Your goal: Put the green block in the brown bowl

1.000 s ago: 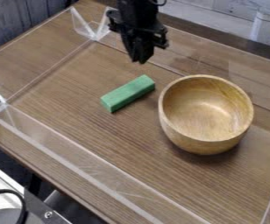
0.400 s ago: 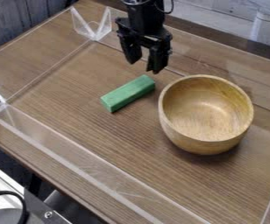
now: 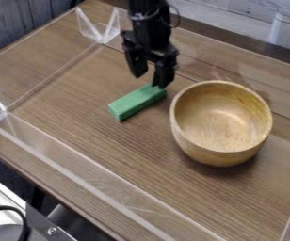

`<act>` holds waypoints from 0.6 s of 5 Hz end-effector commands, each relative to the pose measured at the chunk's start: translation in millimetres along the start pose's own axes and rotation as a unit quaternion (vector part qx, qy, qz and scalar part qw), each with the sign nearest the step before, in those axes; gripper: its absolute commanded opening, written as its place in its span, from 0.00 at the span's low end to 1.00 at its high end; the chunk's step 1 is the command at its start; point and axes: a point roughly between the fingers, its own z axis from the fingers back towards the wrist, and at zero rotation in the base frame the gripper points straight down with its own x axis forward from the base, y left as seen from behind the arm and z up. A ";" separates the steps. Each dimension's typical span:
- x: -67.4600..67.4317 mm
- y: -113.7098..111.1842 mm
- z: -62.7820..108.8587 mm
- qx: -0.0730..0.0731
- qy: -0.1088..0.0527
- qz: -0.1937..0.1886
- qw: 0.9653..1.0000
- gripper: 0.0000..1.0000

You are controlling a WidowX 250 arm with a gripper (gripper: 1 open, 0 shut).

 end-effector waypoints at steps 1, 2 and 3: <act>-4.9 3.8 10.3 0.011 -0.018 0.011 1.000 1.00; -11.5 2.9 8.0 0.012 -0.016 0.021 1.000 1.00; -12.8 10.0 2.9 0.005 -0.010 0.034 0.999 1.00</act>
